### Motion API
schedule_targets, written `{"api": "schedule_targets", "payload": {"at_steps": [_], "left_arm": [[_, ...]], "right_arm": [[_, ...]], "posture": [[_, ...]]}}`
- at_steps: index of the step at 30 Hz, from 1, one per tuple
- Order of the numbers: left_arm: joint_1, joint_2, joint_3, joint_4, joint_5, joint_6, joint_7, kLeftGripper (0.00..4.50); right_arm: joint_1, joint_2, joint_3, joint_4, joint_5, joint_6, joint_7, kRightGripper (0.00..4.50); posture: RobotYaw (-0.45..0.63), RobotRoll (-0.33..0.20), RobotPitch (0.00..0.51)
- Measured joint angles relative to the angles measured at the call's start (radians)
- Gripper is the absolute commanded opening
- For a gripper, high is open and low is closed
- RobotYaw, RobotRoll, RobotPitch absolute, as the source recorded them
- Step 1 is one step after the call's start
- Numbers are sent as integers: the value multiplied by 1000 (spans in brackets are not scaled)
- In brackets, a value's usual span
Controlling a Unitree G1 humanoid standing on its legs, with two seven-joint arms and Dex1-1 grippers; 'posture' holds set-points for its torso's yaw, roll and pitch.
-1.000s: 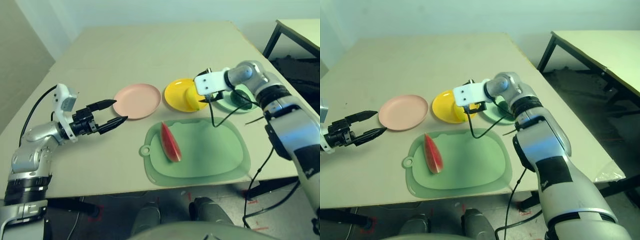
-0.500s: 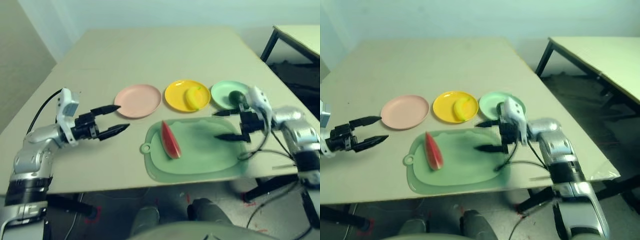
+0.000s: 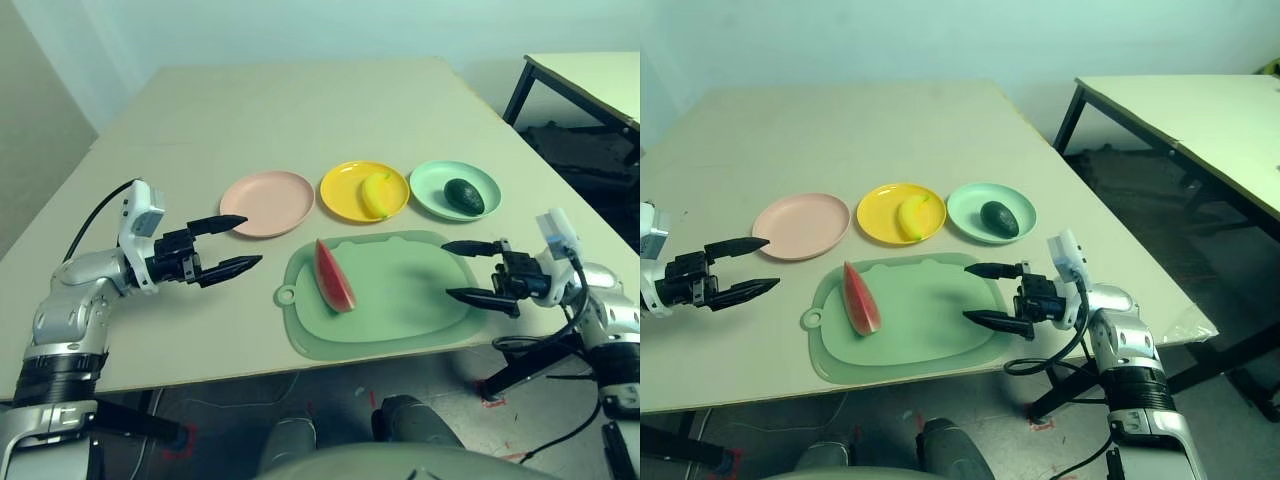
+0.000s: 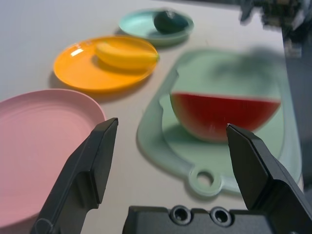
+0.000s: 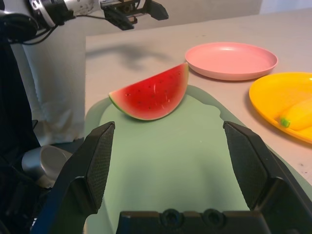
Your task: Place the fruits into color-matched plates.
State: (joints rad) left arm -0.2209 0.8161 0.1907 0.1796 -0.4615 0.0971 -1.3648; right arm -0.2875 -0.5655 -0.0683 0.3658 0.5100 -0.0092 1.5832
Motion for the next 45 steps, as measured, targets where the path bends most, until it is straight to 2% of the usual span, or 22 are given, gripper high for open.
{"api": "schedule_targets", "payload": {"at_steps": [7, 10, 13, 19, 21, 25, 33, 40, 45], "left_arm": [[-319, 52, -181, 117, 119, -268, -211, 4500], [-446, 87, -354, 137, 120, -372, -237, 4500], [-523, 138, -522, 137, 116, -475, -238, 4500], [-655, 124, -798, 116, 109, -588, -238, 4500], [-691, 113, -855, 138, 120, -622, -239, 4500], [-732, 47, -915, 211, 172, -673, -239, 4500], [-744, -46, -994, 335, 278, -739, -240, 4500], [-746, -177, -973, 432, 393, -766, -238, 4500], [-745, -221, -929, 455, 463, -768, -233, 4500]], "right_arm": [[4, 0, -3, -2, 4, -4, 1, 4484], [13, 1, -6, -7, 8, -4, 0, 4484], [33, 2, -10, -19, 10, -5, -2, 4484], [78, 4, -16, -74, 24, -1, -25, 4484], [85, 3, -17, -88, 27, 11, -37, 4484], [93, 3, -18, -117, 30, 32, -62, 4484], [95, 2, -18, -127, 31, 42, -68, 4484], [97, 3, -7, -131, 30, 45, -70, 4484], [102, 1, -2, -138, 30, 55, -73, 4484]], "posture": [[-116, 0, 6], [-140, 0, 1], [-161, 0, 0], [-172, 0, 0], [-177, 0, 0], [-179, 0, 0], [-181, 0, 0], [-187, 0, 0], [-186, 0, 0]]}}
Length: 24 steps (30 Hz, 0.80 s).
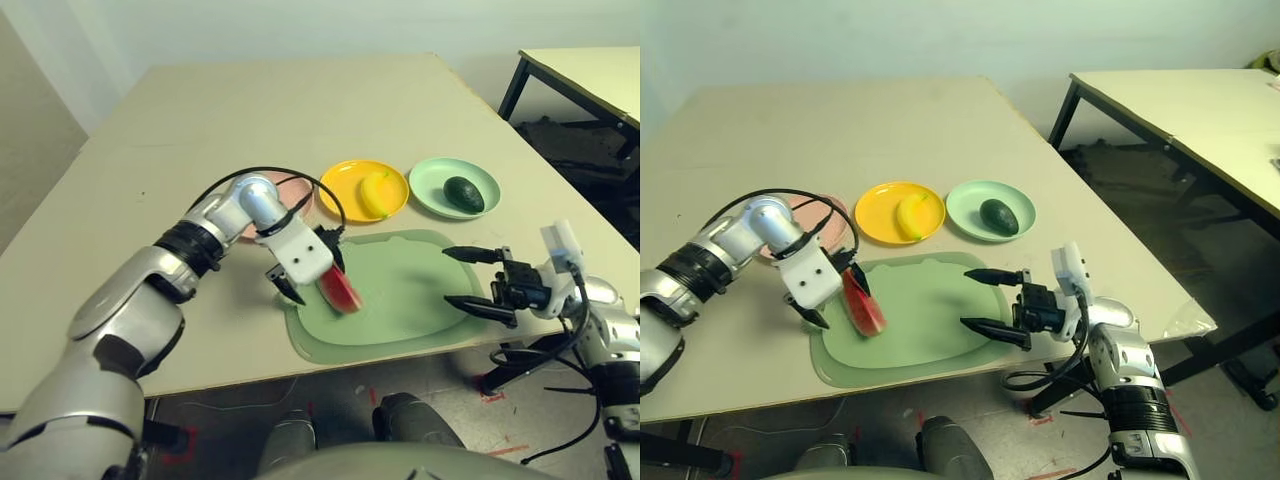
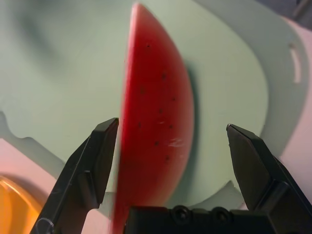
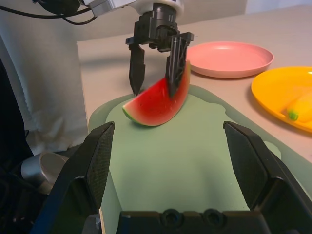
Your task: Place the fruits into color-matched plates.
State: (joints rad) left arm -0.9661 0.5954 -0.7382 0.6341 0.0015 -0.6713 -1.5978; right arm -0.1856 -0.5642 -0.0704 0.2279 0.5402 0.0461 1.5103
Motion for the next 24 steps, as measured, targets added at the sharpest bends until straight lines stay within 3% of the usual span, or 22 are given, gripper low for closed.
{"api": "schedule_targets", "payload": {"at_steps": [24], "left_arm": [[89, -71, 91, -7, 93, 80, 53, 4500]], "right_arm": [[10, -11, 12, -22, -3, 13, 9, 4484]], "posture": [[-188, 0, 0]]}}
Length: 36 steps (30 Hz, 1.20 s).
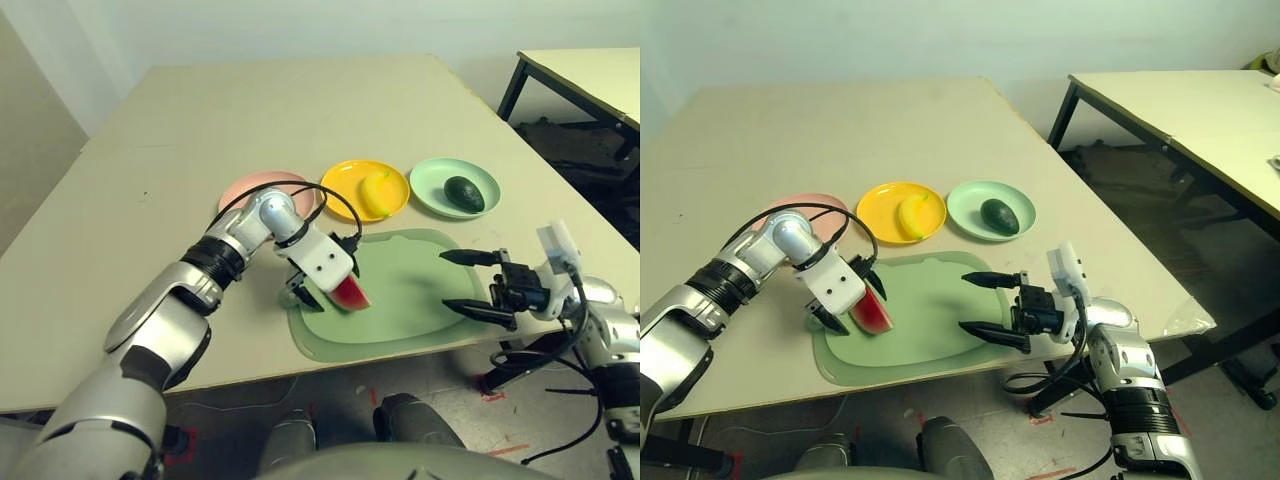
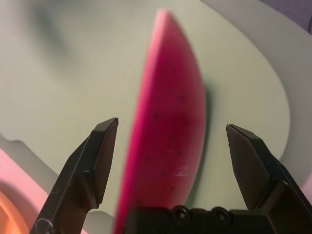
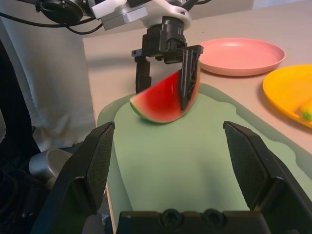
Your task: Place the fruits into color-matched plates.
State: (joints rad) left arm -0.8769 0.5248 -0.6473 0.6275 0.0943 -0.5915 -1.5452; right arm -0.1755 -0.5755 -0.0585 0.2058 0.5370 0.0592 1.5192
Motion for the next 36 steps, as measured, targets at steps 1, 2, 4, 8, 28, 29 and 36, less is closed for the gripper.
{"api": "schedule_targets", "payload": {"at_steps": [1, 2, 4, 8, 28, 29, 36], "left_arm": [[0, -2, 3, 0, 6, 3, 4, 4500], [0, -3, 5, 0, 10, 5, 8, 4500], [0, -6, 7, 0, 15, 11, 14, 4500], [2, -15, 13, -1, 22, 19, 16, 4500], [8, -28, 36, 20, 31, 45, 18, 2116], [8, -27, 39, 23, 31, 45, 16, 2116], [-13, 20, 87, 57, 26, 51, 14, 2116]], "right_arm": [[0, -4, 1, 2, -5, -6, 3, 4484], [0, -8, 2, 3, -8, -14, 4, 4484], [0, -14, 2, 11, -22, -36, 10, 4484], [1, -15, 4, 35, -35, -71, 16, 4484], [0, -15, 10, 36, -42, -64, 11, 4500], [0, -16, 10, 36, -42, -64, 11, 4500], [-3, -16, 10, 43, -43, -65, 11, 4500]], "posture": [[-188, 0, 0], [-187, 0, 0], [-190, 0, 0], [-194, 0, 0], [-190, 0, 0], [-190, 0, 0], [-177, 0, 0]]}}
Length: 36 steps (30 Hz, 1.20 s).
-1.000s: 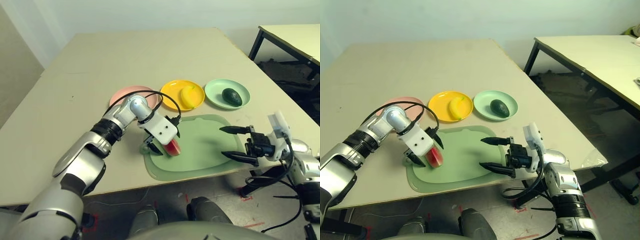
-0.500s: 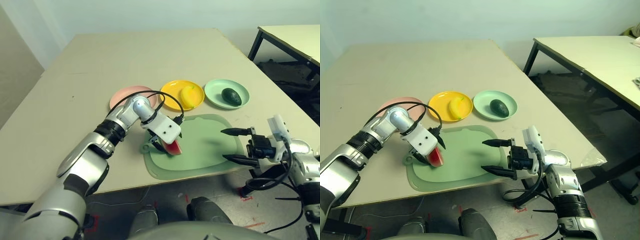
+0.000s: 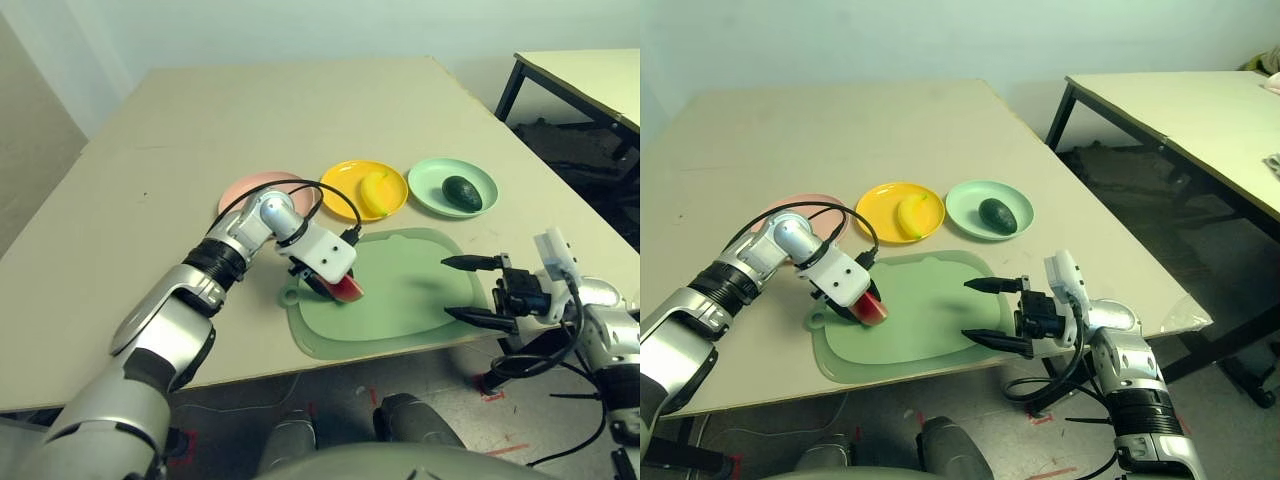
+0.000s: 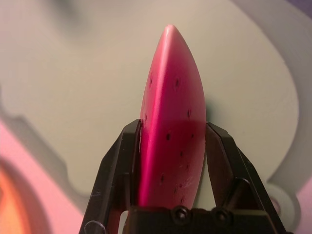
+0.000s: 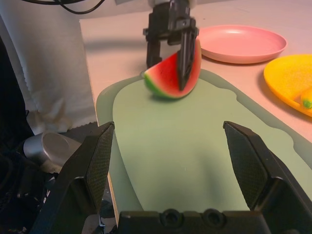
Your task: Place the fruits into color-matched plates.
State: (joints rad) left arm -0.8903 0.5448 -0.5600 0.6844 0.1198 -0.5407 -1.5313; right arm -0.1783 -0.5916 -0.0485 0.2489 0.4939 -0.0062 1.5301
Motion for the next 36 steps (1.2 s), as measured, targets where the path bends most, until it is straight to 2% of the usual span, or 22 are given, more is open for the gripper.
{"api": "schedule_targets", "payload": {"at_steps": [6, 11, 16, 21, 29, 32, 36], "left_arm": [[-119, 76, 78, 148, 10, -34, 34, 2116], [-164, 129, 86, 325, 85, -104, 109, 2116], [-215, 176, 86, 476, 174, -149, 256, 2116], [-224, 179, 78, 559, 274, -187, 437, 2116], [-225, 142, 23, 618, 433, -184, 683, 2116], [-223, 140, 11, 632, 469, -174, 730, 3240], [-221, 135, 11, 643, 478, -169, 734, 4466]], "right_arm": [[-52, 11, -2, 65, -23, -5, -56, 4500], [-58, 30, -2, 75, -27, -6, -82, 4500], [-58, 51, -6, 73, -29, 0, -142, 4500], [-57, 57, -7, 67, -29, 7, -172, 4500], [-31, 56, -7, 6, -22, 35, -177, 4500], [-9, 48, -8, -18, -20, 47, -181, 4500], [7, 38, -10, -35, -20, 54, -180, 4500]], "posture": [[-160, 0, 0], [-164, 0, 0], [-159, 0, 0], [-170, 0, 0], [-192, 0, 0], [-200, 0, 0], [-200, 0, 0]]}}
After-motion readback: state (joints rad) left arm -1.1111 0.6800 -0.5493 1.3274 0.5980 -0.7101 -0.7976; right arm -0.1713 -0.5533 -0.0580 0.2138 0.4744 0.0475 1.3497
